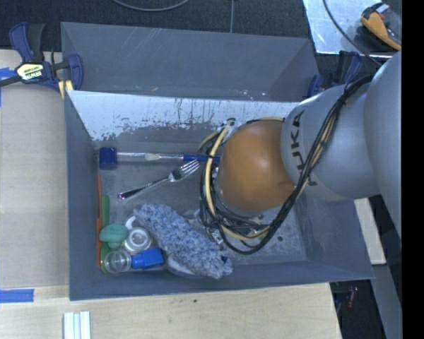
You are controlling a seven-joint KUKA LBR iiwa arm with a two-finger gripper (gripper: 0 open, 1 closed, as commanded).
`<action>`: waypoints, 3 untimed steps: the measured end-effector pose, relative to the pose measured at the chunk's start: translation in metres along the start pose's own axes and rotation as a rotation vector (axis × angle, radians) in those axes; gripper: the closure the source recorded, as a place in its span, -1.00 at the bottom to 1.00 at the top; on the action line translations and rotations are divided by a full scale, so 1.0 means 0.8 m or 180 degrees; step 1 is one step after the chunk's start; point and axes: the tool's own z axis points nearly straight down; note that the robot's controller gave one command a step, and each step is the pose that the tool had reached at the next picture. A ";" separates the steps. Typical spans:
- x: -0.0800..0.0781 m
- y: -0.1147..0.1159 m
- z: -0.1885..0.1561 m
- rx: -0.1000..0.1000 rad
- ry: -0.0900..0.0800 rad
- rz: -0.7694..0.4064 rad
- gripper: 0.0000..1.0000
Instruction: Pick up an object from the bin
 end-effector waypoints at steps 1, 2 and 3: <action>0.000 0.000 -0.016 -0.0001 0.0000 0.0001 1.00; 0.001 0.001 -0.046 -0.0006 0.0012 0.0002 1.00; 0.000 0.000 -0.094 -0.0008 0.0015 0.0009 1.00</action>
Offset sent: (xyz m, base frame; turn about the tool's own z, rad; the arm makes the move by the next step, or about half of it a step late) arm 0.0001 0.0003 0.0631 0.0001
